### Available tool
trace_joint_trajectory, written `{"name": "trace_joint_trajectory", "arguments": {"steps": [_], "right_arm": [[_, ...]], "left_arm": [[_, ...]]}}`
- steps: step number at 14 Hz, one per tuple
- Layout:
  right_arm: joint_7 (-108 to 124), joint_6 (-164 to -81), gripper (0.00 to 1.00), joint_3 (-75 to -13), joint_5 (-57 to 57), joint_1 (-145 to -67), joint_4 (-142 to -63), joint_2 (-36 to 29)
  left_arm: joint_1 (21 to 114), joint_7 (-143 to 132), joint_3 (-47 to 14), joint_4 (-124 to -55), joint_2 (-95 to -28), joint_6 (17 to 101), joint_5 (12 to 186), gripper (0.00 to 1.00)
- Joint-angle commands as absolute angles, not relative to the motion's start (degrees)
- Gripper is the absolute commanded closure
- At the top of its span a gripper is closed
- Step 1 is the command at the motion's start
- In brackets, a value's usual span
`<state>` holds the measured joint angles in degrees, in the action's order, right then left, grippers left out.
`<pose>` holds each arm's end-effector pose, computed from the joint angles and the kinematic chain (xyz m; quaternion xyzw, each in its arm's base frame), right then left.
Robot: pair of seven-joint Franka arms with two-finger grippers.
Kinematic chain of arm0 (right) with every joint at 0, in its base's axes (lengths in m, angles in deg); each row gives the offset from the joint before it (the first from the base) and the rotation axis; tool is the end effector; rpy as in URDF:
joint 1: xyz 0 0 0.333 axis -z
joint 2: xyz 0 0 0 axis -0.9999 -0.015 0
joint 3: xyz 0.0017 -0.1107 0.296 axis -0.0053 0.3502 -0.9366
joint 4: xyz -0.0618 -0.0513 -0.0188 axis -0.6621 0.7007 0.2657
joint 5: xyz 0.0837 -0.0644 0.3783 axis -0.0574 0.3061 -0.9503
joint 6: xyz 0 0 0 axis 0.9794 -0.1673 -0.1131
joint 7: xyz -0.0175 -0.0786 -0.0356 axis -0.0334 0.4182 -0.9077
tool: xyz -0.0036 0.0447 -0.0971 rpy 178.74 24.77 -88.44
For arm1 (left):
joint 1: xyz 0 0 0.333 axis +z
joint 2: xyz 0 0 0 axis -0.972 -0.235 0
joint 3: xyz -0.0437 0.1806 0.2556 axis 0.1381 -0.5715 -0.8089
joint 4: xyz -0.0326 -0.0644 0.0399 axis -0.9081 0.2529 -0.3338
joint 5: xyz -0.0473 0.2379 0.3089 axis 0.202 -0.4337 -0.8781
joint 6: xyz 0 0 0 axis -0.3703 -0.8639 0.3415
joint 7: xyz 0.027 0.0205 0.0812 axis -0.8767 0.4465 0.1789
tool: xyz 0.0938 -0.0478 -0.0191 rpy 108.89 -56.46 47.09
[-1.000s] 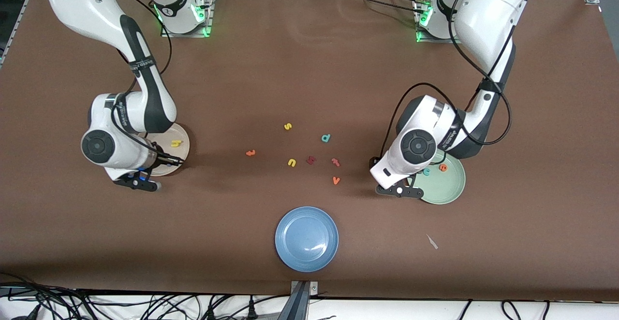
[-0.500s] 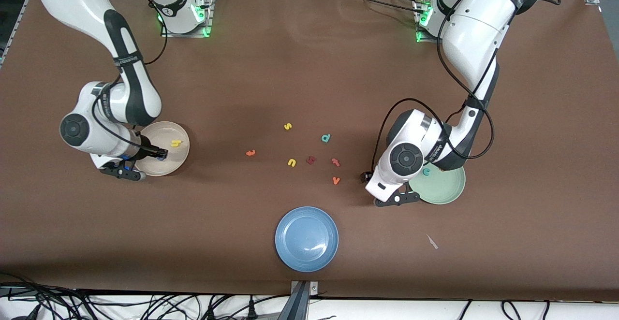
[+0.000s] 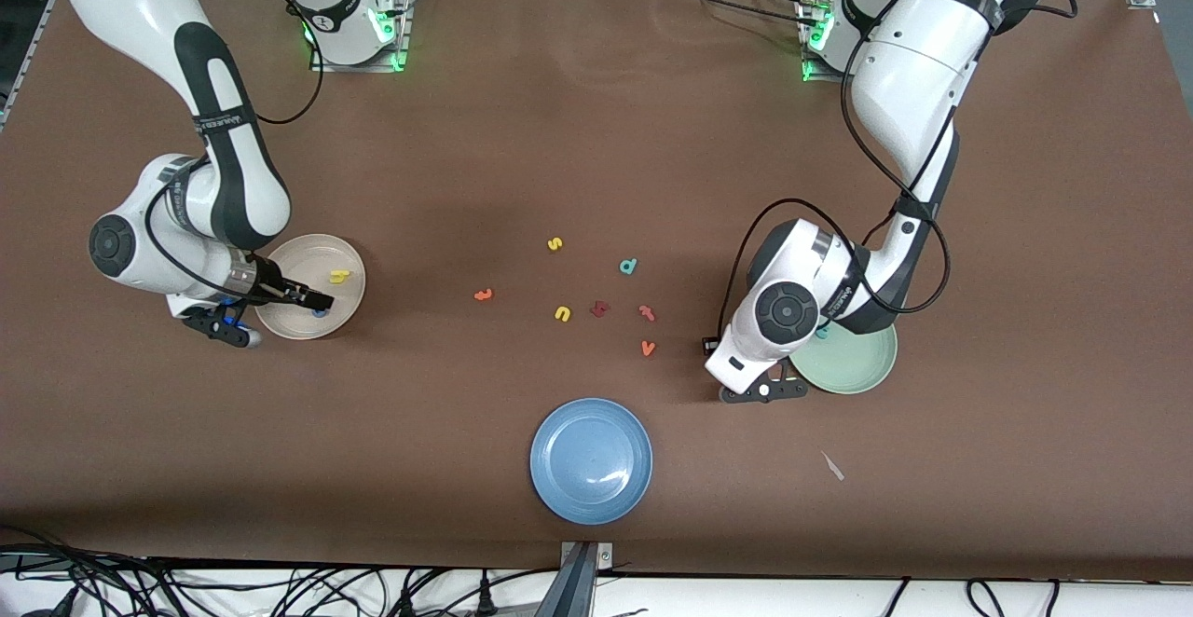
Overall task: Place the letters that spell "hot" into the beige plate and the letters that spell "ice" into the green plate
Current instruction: 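Grasp the orange t with the right gripper while the left gripper grasps pink l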
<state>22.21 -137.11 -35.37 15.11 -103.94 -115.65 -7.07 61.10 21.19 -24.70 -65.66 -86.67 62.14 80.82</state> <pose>0.6050 0.0226 0.2266 -0.9747 0.1974 0.0725 0.0756 0.6792 -0.2800 0.2022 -0.9977 -0.0537 0.0379 0.0186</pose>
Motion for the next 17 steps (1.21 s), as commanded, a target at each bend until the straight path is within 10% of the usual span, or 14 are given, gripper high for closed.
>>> {"name": "trace_joint_trajectory", "arguments": {"steps": [1,8,11,17], "right_arm": [[35.5,-139.1,0.00,-39.3,14.3,-105.2,-115.5,-5.7],[66.6,-152.7,0.00,-40.7,14.5,-117.0,-113.3,-11.2],[78.0,-152.9,0.00,-40.7,14.5,-119.0,-110.6,-13.0],[94.3,-152.8,0.00,-40.8,14.7,-121.8,-109.7,-15.2]], "left_arm": [[61.8,19.4,-24.6,-65.0,-88.4,64.5,79.7,0.49],[61.8,19.5,-24.7,-66.4,-88.4,64.3,79.6,0.68],[62.3,19.6,-24.7,-66.5,-88.7,64.3,80.0,1.00],[62.9,19.9,-24.5,-65.1,-85.6,57.6,80.4,1.00]]}}
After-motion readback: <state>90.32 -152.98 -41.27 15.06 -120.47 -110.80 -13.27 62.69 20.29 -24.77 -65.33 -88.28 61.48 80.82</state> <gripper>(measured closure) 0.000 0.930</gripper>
